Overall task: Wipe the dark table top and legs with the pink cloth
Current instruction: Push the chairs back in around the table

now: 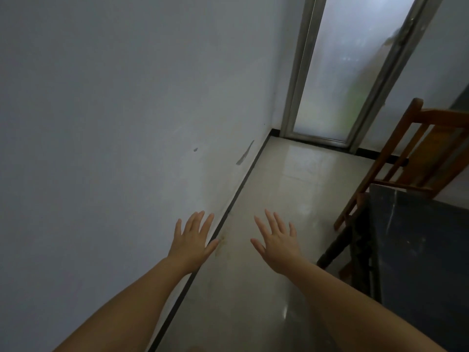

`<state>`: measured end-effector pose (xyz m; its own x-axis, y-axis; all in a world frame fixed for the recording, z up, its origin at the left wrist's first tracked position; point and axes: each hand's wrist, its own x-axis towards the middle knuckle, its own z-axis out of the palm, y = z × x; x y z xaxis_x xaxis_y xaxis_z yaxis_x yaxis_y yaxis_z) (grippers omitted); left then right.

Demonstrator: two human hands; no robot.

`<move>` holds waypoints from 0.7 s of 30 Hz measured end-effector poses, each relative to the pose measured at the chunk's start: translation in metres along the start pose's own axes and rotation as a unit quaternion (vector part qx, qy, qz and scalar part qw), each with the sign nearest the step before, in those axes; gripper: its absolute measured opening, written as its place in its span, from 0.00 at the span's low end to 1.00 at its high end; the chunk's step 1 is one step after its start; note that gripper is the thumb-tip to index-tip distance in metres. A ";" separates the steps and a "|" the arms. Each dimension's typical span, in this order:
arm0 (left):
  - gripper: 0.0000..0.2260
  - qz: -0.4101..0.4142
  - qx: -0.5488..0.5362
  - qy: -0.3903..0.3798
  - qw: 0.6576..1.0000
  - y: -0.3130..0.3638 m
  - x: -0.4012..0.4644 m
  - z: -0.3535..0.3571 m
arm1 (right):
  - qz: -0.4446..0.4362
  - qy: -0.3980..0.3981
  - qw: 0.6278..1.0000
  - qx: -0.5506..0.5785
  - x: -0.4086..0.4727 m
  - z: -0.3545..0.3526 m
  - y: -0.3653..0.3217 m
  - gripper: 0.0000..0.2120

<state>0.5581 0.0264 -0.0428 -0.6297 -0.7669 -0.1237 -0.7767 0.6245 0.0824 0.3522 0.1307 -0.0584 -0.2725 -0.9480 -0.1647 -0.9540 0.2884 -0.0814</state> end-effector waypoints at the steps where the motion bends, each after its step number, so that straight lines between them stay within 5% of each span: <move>1: 0.50 0.011 -0.001 -0.005 1.000 0.000 0.023 0.000 | 0.006 0.000 1.000 0.004 0.019 0.000 0.005 0.52; 6: 0.44 0.073 -0.006 -0.017 0.997 0.003 0.160 -0.006 | 0.076 0.016 0.996 0.034 0.122 -0.005 0.045 0.53; 11: 0.54 0.148 0.003 -0.025 0.989 0.014 0.304 -0.033 | 0.174 0.039 0.982 0.059 0.219 -0.034 0.102 0.58; 21: 0.38 0.345 0.012 -0.039 0.938 0.160 0.566 -0.050 | 0.332 0.028 0.940 0.076 0.341 -0.071 0.271 0.32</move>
<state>0.0770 -0.3157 -0.0498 -0.9787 -0.1657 -0.1216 -0.1829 0.9720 0.1474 -0.0080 -0.1239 -0.0665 -0.8113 -0.5573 -0.1768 -0.5445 0.8303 -0.1187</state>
